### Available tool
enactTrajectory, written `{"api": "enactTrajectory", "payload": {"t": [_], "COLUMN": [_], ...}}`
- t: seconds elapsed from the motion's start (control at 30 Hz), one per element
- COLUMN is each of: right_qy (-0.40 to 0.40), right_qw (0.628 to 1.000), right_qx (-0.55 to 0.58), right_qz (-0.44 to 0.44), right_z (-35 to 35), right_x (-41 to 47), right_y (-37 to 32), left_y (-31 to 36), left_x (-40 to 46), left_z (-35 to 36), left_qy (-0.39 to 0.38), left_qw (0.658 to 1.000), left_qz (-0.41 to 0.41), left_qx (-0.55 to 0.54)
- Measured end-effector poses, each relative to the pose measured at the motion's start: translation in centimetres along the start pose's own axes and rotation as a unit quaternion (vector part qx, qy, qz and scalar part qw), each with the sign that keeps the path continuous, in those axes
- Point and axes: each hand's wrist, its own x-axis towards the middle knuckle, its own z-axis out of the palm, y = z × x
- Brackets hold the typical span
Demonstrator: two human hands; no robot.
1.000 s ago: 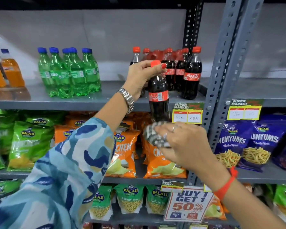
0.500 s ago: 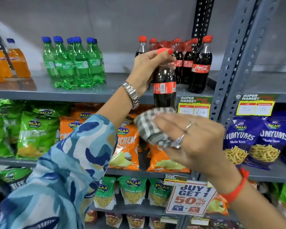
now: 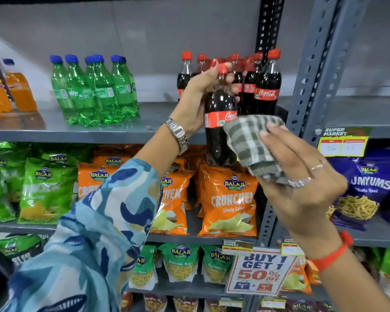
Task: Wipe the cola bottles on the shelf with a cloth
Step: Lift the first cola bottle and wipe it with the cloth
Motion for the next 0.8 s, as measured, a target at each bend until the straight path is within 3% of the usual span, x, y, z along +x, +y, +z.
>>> {"api": "enactTrajectory", "payload": {"t": [0.23,0.37,0.5,0.6,0.73,0.8], "right_qy": [-0.201,-0.104,-0.178,-0.23,-0.147,-0.163], "right_qw": [0.979,0.994,0.982,0.97,0.988,0.985], "right_qx": [-0.033,-0.005,-0.062,-0.037,-0.017,-0.045], "right_qz": [0.003,0.014,-0.018,-0.069,-0.046,-0.034], "right_z": [-0.4,-0.7,1.3,1.0,0.9,1.5], "right_x": [-0.6,1.1,0.8,-0.3,1.8,2.2], "right_y": [-1.4,-1.3,-1.5,-2.5,-2.9,-2.7], "left_y": [0.1,-0.4,-0.4,-0.3,-0.7,-0.8], "left_x": [0.0,-0.4,-0.5,-0.5,-0.7,-0.8], "left_z": [-0.1,-0.4,0.0,-0.7,-1.1,-1.1], "left_qy": [-0.031,-0.02,-0.028,-0.021,0.0,0.007], "left_qw": [0.999,0.999,0.999,0.999,1.0,1.0], "left_qz": [-0.008,-0.014,-0.013,-0.019,-0.026,-0.022], "left_qx": [-0.023,-0.02,-0.017,-0.017,-0.016,-0.008]}}
